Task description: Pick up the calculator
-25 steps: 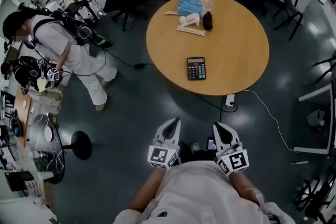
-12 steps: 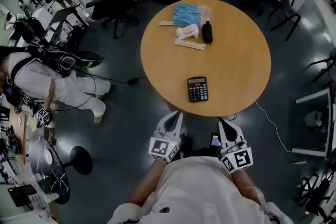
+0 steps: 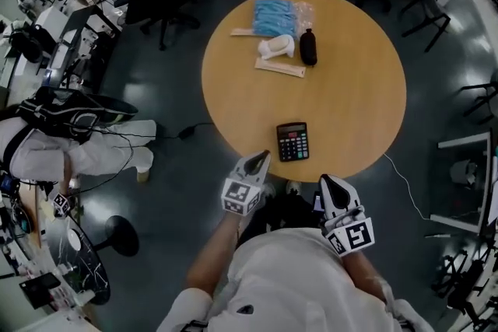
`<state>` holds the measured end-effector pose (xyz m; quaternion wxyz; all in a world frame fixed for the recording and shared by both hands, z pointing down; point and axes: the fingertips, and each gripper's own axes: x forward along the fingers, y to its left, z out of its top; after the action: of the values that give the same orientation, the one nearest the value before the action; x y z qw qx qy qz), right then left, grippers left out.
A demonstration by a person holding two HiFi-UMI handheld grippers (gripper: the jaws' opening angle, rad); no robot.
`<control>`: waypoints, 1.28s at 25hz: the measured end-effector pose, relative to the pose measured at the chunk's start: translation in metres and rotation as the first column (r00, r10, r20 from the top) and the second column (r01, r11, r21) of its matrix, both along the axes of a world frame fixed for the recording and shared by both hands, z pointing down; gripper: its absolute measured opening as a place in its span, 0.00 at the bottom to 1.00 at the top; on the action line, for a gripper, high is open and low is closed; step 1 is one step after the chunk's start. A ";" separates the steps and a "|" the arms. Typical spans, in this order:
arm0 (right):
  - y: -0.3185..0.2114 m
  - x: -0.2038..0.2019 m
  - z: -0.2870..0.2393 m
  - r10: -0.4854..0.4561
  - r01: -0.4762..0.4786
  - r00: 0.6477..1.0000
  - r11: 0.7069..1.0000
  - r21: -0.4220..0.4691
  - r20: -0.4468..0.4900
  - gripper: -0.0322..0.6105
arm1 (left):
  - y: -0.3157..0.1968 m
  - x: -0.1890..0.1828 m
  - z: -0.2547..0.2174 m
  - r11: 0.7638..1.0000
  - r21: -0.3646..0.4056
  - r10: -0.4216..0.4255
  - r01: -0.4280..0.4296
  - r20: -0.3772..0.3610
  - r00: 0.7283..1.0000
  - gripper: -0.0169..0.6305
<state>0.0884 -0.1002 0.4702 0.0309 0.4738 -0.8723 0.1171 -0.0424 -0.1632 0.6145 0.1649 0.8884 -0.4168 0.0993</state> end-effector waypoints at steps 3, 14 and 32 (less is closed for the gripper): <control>-0.014 0.001 0.008 -0.004 0.005 1.000 1.000 -0.025 0.014 0.07 | -0.028 0.000 0.034 0.996 -0.078 0.038 -0.036 0.027 0.999 0.04; -0.046 0.019 0.051 0.021 -0.014 0.999 0.990 -0.139 0.048 0.07 | -0.094 0.026 0.162 0.869 -0.433 0.321 -0.240 0.125 0.939 0.27; -0.058 0.051 0.069 0.064 -0.050 0.996 0.978 -0.202 0.060 0.07 | -0.084 0.063 0.174 0.706 -0.549 0.504 -0.447 -0.053 0.862 0.17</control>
<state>0.1389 -0.1586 0.5395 0.0460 0.4889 -0.8427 0.2207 0.0207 -0.2469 0.7887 0.3574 0.8750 -0.1354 0.2972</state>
